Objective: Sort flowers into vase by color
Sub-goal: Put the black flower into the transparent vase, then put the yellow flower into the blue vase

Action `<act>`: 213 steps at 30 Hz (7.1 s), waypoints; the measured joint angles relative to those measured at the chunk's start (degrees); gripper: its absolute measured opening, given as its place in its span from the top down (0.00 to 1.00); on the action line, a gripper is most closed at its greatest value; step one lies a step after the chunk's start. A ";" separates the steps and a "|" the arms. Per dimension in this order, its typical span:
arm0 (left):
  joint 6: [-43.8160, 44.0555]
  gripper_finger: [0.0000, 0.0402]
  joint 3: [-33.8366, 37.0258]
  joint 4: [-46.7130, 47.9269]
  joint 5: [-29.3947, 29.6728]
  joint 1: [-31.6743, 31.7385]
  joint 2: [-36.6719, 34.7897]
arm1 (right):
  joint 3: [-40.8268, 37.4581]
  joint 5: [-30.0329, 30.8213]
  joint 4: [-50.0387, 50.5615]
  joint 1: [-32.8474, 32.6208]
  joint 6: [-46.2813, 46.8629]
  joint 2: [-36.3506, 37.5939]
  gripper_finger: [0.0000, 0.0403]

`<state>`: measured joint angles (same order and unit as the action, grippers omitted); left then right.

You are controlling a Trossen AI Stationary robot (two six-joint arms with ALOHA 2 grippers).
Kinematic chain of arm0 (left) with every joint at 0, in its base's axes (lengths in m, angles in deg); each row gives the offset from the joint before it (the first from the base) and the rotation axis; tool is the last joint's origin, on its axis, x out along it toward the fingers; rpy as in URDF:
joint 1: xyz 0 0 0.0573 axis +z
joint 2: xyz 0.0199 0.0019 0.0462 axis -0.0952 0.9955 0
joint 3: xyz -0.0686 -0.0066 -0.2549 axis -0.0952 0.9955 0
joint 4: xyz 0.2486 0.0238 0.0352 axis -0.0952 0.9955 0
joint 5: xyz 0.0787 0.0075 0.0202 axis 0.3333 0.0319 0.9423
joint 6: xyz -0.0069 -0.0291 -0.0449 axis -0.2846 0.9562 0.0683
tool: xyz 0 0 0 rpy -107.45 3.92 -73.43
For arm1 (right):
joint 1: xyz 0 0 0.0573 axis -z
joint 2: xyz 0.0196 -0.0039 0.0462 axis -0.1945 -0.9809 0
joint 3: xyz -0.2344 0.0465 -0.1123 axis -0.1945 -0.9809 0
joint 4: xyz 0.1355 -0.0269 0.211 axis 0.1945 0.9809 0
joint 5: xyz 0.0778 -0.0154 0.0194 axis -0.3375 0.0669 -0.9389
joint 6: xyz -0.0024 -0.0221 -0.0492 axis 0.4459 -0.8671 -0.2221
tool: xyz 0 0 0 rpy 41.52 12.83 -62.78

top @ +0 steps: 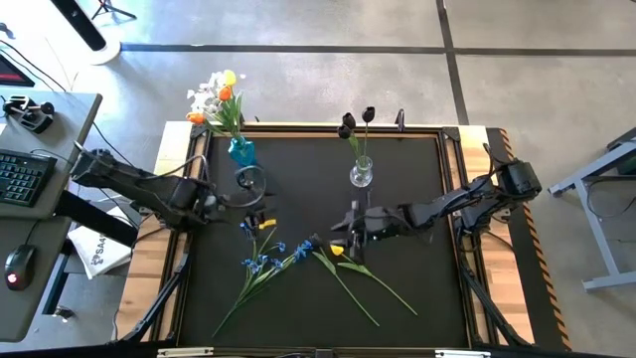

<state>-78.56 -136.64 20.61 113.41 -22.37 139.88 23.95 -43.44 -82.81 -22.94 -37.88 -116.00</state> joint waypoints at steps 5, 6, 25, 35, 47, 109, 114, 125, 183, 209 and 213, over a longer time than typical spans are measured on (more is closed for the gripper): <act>3.39 0.57 4.48 -1.88 6.44 -0.09 1.51 | 5.13 3.21 9.34 -5.19 3.82 -1.94 0.51; 3.68 0.57 5.36 -2.83 7.93 -0.04 1.80 | 6.31 3.23 9.25 -6.06 3.77 -2.94 0.51; 1.12 0.57 8.00 -8.99 11.71 1.22 2.95 | 13.54 -6.67 17.74 -10.26 3.60 -17.85 0.63; 1.16 0.57 8.00 -11.25 11.71 1.24 2.95 | 13.51 17.71 25.28 -15.95 -1.91 -17.38 0.66; 1.84 0.57 8.00 -12.14 11.48 1.24 2.95 | 13.10 19.73 30.75 -14.06 3.71 -13.55 0.66; 0.69 0.57 7.90 -14.30 11.25 1.26 2.95 | -22.88 2.75 -70.33 10.50 -38.83 13.70 1.00; 0.33 0.57 7.90 -14.71 10.79 1.26 2.95 | -18.22 -2.68 -70.40 18.78 -37.41 13.68 1.00; -0.87 0.57 7.90 -14.97 10.38 1.29 2.95 | -12.84 -10.00 -70.37 32.02 -25.57 11.22 1.00; -0.76 0.57 7.98 -15.06 8.69 1.29 2.95 | -16.74 6.37 -37.32 31.52 -22.55 15.16 0.66; -0.76 0.57 7.98 -15.51 8.87 1.29 2.95 | -16.71 20.62 15.22 5.44 1.29 31.15 0.52; -0.76 0.57 7.98 -15.51 8.87 1.29 2.95 | -16.71 19.93 15.44 -2.34 5.49 26.09 0.52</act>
<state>-79.32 -128.66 5.11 122.28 -21.08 142.84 7.24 -23.51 -67.37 -25.28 -32.39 -89.91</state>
